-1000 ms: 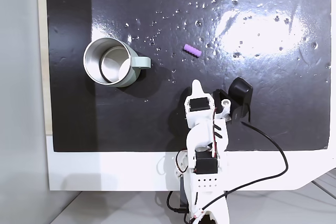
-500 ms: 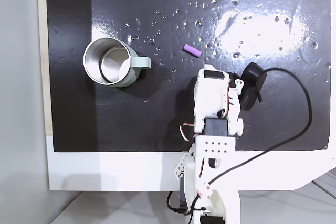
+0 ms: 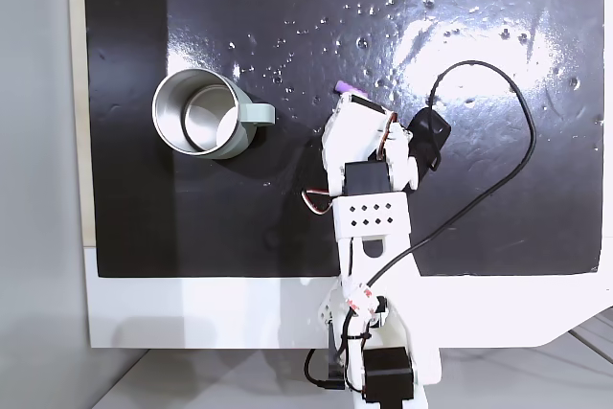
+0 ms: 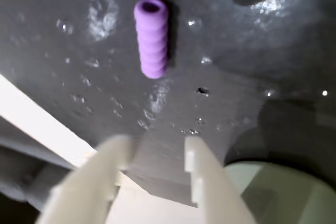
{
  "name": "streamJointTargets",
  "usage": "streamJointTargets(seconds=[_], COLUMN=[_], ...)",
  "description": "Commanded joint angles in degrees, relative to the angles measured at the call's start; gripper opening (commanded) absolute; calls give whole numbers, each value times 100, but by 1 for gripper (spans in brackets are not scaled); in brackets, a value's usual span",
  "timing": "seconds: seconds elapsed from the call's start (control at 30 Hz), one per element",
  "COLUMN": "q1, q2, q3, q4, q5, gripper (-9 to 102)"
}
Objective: Grasp a pengrip and put it in the cup.
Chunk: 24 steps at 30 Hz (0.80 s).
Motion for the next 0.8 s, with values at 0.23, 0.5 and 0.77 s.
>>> streamJointTargets(seconds=[0.23, 0.5, 0.77], q1=[18, 53, 141], q2=[-817, -1925, -2549], q3=[-1310, -1758, -2074], q4=[580, 571, 483], q5=[290, 176, -18], gripper=[24, 24, 24])
